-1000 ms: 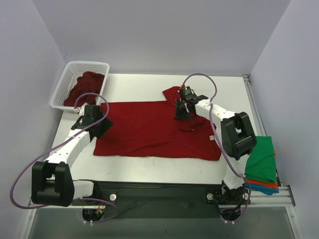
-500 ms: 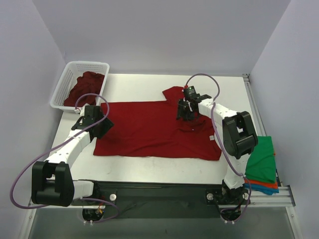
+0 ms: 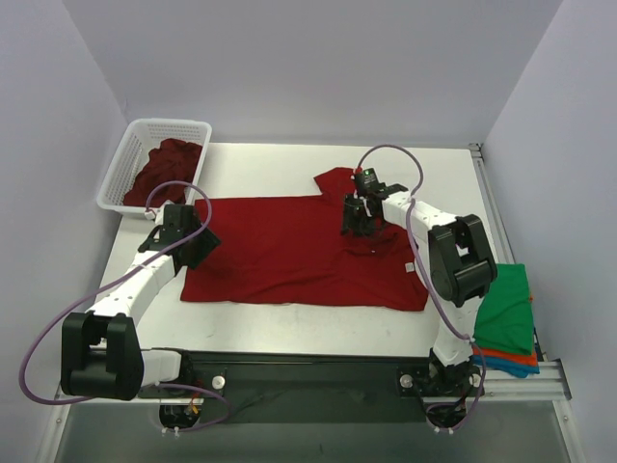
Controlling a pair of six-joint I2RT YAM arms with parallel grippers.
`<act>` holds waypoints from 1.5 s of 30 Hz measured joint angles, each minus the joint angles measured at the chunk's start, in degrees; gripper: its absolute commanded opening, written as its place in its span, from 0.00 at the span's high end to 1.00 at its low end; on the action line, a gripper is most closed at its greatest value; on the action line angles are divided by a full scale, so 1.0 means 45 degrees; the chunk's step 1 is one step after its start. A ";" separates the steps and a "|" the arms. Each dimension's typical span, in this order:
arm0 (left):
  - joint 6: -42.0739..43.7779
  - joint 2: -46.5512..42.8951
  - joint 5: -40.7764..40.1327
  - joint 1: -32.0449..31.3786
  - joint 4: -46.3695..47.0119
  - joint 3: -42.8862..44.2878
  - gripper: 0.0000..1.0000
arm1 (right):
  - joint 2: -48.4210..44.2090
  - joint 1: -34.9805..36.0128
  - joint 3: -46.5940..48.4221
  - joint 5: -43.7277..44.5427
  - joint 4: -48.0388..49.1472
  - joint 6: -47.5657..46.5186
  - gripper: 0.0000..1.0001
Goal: Fold and stack the t-shirts
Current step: Fold the flattened tshirt in 1/3 of the way
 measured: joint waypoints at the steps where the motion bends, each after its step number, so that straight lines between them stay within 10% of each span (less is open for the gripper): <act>1: -0.0005 0.0000 0.0015 0.0000 0.0000 0.0000 0.35 | 0.0058 0.0000 0.0000 0.0000 0.0000 -0.0034 0.63; 16: -0.0005 0.0019 0.0112 0.0000 0.0194 -0.0209 0.36 | 0.0544 0.0253 -0.0112 0.0039 -0.0092 -0.0253 0.85; 33: -0.0005 0.0019 0.0126 0.0000 0.0233 -0.0427 0.36 | 0.0690 0.1375 0.1093 0.0597 -0.0860 -0.0189 0.87; 45: -0.0015 -0.0010 0.0160 -0.0019 0.0223 -0.0656 0.35 | 0.1613 0.1724 0.2249 0.1263 -0.1739 -0.0597 0.31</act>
